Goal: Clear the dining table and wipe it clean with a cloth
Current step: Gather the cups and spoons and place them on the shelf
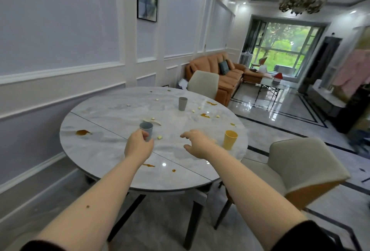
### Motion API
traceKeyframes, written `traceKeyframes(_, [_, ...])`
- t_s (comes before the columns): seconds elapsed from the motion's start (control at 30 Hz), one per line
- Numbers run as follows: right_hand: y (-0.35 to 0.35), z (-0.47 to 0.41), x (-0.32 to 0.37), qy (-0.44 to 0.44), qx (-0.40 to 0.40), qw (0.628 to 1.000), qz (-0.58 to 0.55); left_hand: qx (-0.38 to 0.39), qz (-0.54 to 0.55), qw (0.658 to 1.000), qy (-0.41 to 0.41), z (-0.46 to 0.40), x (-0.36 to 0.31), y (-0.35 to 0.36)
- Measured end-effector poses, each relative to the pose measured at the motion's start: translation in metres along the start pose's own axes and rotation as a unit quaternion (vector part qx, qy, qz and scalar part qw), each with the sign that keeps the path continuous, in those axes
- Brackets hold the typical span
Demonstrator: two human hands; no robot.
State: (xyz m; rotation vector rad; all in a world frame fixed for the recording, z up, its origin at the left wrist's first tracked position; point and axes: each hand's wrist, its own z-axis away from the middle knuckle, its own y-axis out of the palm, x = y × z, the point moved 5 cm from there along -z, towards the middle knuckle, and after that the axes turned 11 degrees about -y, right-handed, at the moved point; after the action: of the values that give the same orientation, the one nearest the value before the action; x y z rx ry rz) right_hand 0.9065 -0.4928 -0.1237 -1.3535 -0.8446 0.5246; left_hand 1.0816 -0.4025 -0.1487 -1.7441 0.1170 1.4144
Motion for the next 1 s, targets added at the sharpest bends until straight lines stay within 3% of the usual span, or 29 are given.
traceKeyframes(0.5, [0.039,-0.135,-0.050,0.024,0.032,0.999,-0.007,0.069,0.019,0.995,-0.063,-0.126,0.024,0.071])
traceKeyframes(1.0, [0.115,-0.356,-0.143,-0.022,0.098,0.993,-0.054,0.017,-0.028,0.985,-0.169,-0.303,0.061,0.154])
